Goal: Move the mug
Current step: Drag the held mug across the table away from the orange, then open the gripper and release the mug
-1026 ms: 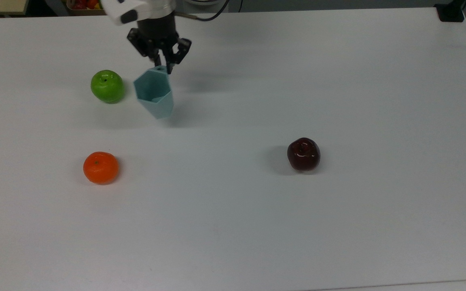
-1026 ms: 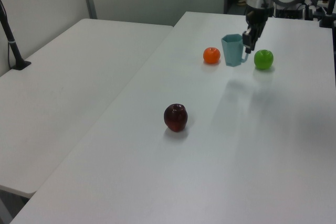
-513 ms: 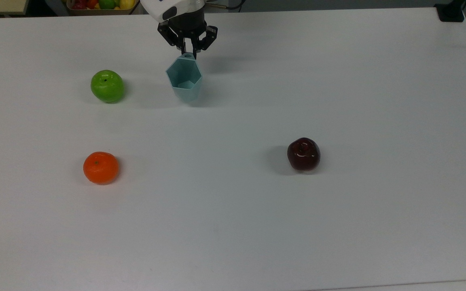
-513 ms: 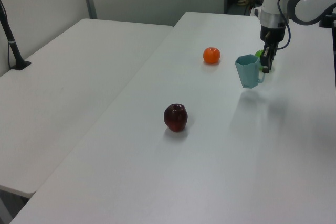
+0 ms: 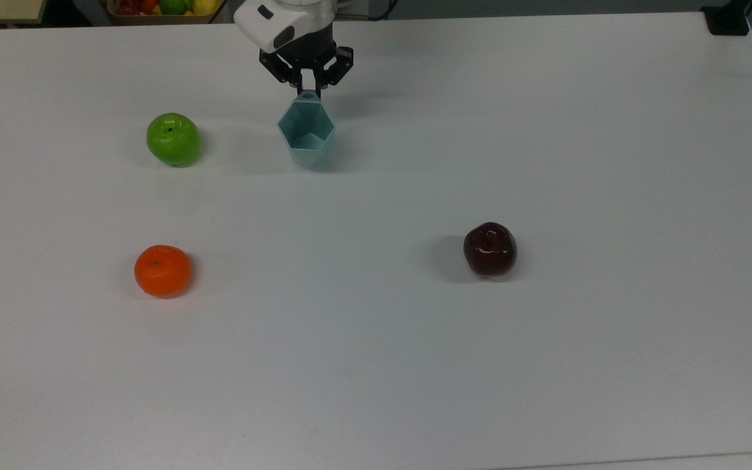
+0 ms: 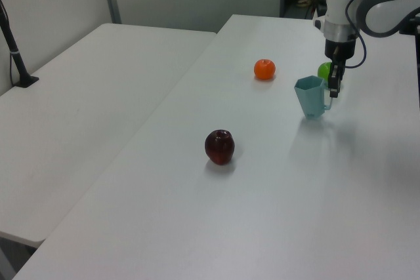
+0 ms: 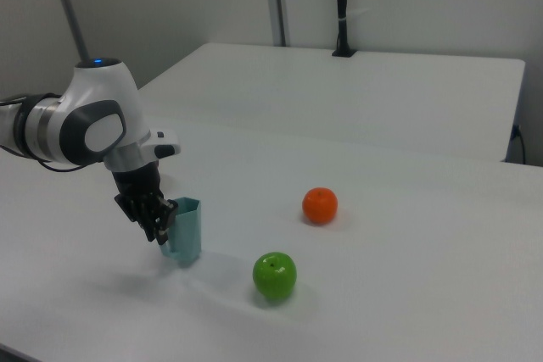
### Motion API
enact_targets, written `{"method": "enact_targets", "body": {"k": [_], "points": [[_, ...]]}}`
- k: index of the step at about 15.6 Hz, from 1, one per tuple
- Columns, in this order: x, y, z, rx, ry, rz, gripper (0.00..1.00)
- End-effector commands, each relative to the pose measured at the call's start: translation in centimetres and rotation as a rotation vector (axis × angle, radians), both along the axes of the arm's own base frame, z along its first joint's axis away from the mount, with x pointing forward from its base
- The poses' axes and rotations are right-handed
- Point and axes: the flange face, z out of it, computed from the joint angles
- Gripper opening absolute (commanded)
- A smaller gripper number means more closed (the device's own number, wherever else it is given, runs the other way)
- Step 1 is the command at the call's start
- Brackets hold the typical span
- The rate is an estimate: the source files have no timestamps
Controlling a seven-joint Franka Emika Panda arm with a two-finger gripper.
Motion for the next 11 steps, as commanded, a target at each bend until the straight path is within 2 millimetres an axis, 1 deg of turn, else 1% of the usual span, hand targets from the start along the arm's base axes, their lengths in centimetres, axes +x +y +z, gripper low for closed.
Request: {"method": "enact_targets", "body": {"k": [1,2,5,6,7,9,10,11], "points": [[0.0,0.63,-0.87,-0.011,0.004,0.037,0.21],[0.11,0.8,-0.91,-0.01,0.0,0.039,0.23],[0.11,0.87,-0.99,-0.012,0.001,0.041,0.39],[0.16,0.8,-0.92,-0.012,0.0,0.04,0.51],[0.14,0.79,-0.93,-0.012,0.001,0.04,0.68],[0.12,0.63,-0.84,-0.012,0.004,0.036,0.97],[0.19,0.56,-0.72,-0.012,0.003,0.035,1.0],[0.46,0.51,-0.13,-0.012,-0.006,0.033,1.0]]}}
